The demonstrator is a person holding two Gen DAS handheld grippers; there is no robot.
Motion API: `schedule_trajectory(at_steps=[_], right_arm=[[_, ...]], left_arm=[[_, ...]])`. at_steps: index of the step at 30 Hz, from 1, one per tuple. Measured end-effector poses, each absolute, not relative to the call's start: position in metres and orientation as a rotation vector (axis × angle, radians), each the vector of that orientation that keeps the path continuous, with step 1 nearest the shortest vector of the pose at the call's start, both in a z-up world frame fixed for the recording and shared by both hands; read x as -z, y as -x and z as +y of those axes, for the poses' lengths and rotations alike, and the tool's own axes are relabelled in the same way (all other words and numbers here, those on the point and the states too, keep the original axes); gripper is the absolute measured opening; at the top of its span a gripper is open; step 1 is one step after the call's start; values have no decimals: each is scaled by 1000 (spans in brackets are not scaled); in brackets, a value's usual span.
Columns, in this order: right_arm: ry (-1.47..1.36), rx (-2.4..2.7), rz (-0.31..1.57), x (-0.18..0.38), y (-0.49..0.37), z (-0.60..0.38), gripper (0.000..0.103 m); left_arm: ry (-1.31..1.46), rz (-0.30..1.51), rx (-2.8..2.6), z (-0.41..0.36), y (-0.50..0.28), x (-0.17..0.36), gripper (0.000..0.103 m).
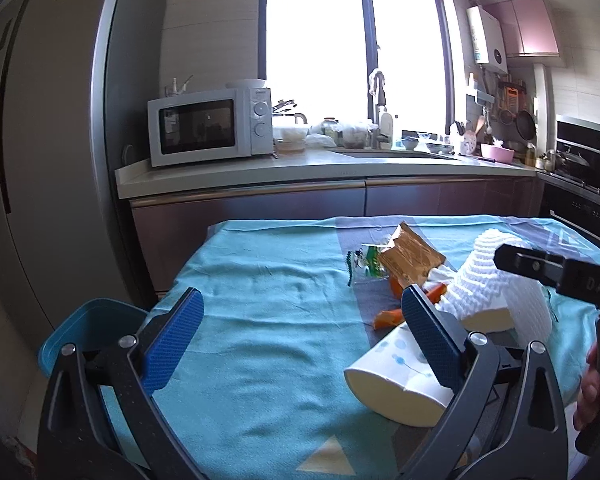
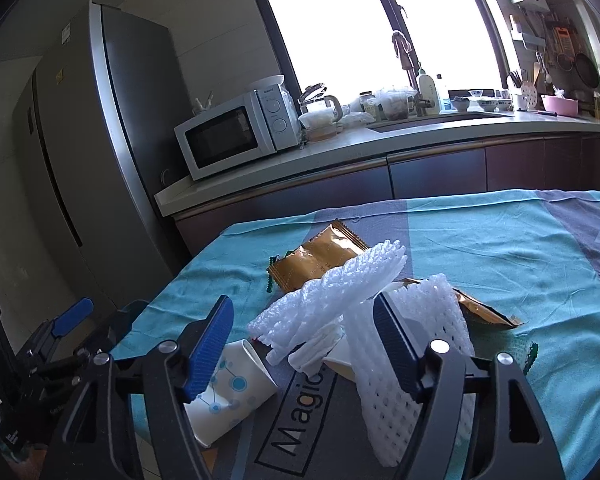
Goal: Collect trash
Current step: 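Grasp the white paper cup with the left tool while the right tool grasps a white foam net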
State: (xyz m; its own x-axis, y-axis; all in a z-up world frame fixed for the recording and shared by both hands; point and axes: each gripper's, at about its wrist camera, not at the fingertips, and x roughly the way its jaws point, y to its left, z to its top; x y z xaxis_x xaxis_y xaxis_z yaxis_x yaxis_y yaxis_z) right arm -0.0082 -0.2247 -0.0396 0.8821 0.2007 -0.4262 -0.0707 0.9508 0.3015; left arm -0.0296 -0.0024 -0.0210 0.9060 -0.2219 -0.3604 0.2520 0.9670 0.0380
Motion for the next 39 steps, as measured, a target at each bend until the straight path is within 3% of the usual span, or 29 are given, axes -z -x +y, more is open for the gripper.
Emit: schedule_trajectory(at_steps=[5, 8, 10, 16, 23, 25, 39], right_arm=[[-305, -168, 465, 39, 9, -225, 40], [-310, -178, 460, 38, 9, -225, 29], [-322, -198, 464, 38, 7, -227, 15], [-324, -226, 453, 35, 6, -226, 10], [-329, -272, 457, 32, 1, -220, 9], [-327, -290, 450, 29, 1, -218, 9], [-310, -607, 443, -3, -49, -136, 9]], left_arm=[[-86, 462, 412, -12, 29, 38, 93], [-51, 537, 505, -18, 23, 51, 78], [-19, 587, 550, -19, 16, 59, 59], [102, 718, 683, -23, 1, 79, 29], [239, 780, 760, -17, -10, 83, 14], [223, 772, 748, -17, -9, 79, 4], [212, 639, 484, 87, -16, 30, 4]])
